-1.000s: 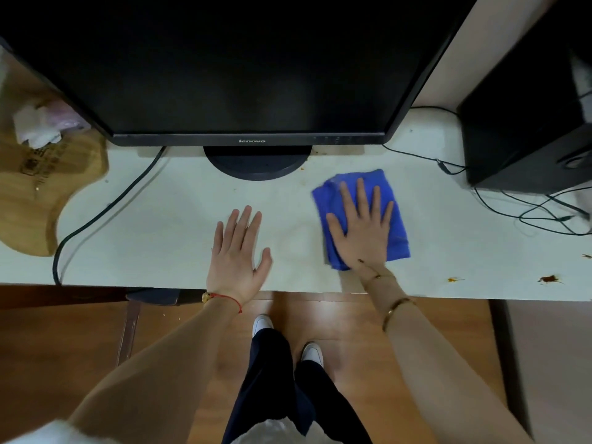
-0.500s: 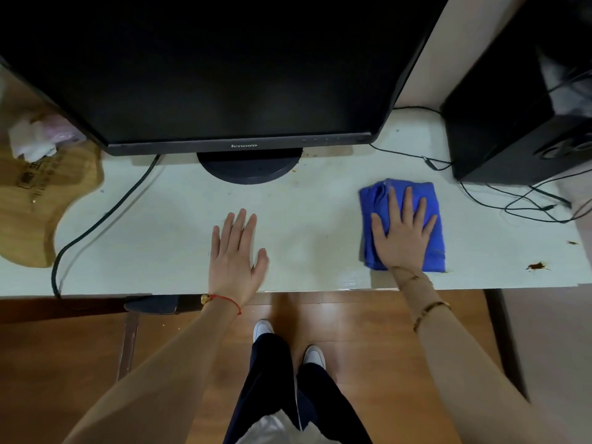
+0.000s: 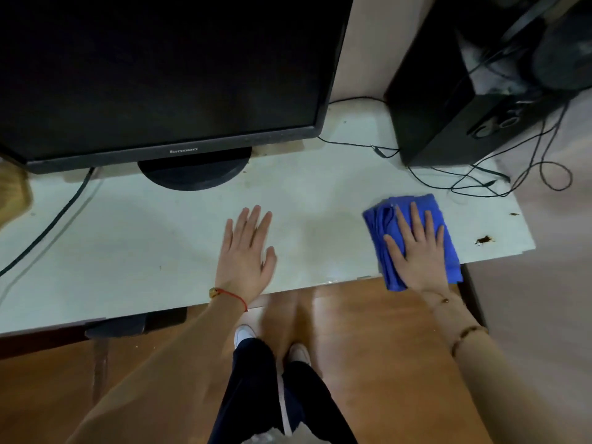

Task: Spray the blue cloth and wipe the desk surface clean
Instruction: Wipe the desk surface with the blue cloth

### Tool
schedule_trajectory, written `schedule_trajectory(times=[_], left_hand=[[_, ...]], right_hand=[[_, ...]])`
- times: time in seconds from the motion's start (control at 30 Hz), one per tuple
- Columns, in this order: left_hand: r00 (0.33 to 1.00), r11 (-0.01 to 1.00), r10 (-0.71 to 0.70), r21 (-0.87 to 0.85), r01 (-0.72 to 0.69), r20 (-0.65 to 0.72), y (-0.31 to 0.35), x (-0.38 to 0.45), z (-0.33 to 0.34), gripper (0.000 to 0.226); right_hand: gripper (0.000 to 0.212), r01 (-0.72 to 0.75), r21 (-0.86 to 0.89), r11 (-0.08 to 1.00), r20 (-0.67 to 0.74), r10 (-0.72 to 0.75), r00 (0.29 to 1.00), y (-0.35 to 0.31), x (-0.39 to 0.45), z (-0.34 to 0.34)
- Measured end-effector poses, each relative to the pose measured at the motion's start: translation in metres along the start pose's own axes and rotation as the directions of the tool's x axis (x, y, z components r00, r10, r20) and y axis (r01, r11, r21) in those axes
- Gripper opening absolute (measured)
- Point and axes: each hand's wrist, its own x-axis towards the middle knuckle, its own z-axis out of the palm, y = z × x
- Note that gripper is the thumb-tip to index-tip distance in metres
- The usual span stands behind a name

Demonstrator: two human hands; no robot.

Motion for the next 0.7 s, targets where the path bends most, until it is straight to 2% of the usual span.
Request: schedule_trajectory(times=[0.07, 0.1, 0.2, 0.3, 0.33, 0.4, 0.5, 0.57, 0.6, 0.7], left_hand=[[1.0, 1.0, -0.001, -0.007, 0.0, -0.022, 0.001, -0.001, 0.001, 0.062], [1.0, 1.0, -0.001, -0.004, 0.001, -0.022, 0.001, -0.001, 0.002, 0.062], [1.0, 1.0, -0.002, 0.008, 0.002, -0.011, 0.0, -0.001, 0.002, 0.063], [1.0, 1.0, -0.006, -0.004, 0.006, -0.003, -0.001, 0.0, 0.001, 0.063], [1.0, 1.0, -0.007, -0.009, 0.007, 0.001, 0.0, -0.001, 0.001, 0.063], [1.0, 1.0, -0.014, -0.023, 0.014, 0.005, 0.0, -0.001, 0.0, 0.063], [1.0, 0.999, -0.027, -0.027, 0.028, 0.004, 0.001, 0.0, 0.001, 0.063], [0.999, 0.999, -0.034, -0.022, 0.034, 0.005, 0.001, 0.0, 0.001, 0.063], [0.999, 0.999, -0.035, -0.023, 0.036, 0.009, 0.001, 0.0, 0.002, 0.063], [0.999, 0.999, -0.041, -0.016, 0.041, 0.015, 0.0, 0.0, 0.002, 0.064]], right_hand=[[0.068, -0.063, -0.002, 0.998, -0.02, 0.063, 0.998, -0.017, 0.021, -0.001], [0.068, -0.04, -0.009, 0.999, -0.021, 0.039, 0.999, -0.035, 0.024, 0.002], [0.063, 0.196, -0.027, 0.98, -0.015, -0.196, 0.98, -0.093, 0.001, 0.016], [0.061, 0.347, -0.018, 0.938, 0.031, -0.346, 0.938, -0.086, -0.016, 0.018], [0.061, 0.352, -0.018, 0.936, 0.037, -0.351, 0.936, -0.071, -0.018, 0.015], [0.061, 0.273, -0.017, 0.962, 0.02, -0.272, 0.962, -0.037, -0.011, 0.007], [0.064, 0.012, -0.006, 1.0, -0.035, -0.012, 0.999, -0.007, 0.021, 0.0], [0.067, -0.11, 0.022, 0.994, -0.066, 0.111, 0.992, -0.025, 0.038, 0.001], [0.067, -0.097, 0.021, 0.995, -0.074, 0.098, 0.992, -0.041, 0.037, 0.004], [0.062, 0.148, -0.013, 0.989, -0.027, -0.148, 0.989, -0.081, -0.002, 0.018]])
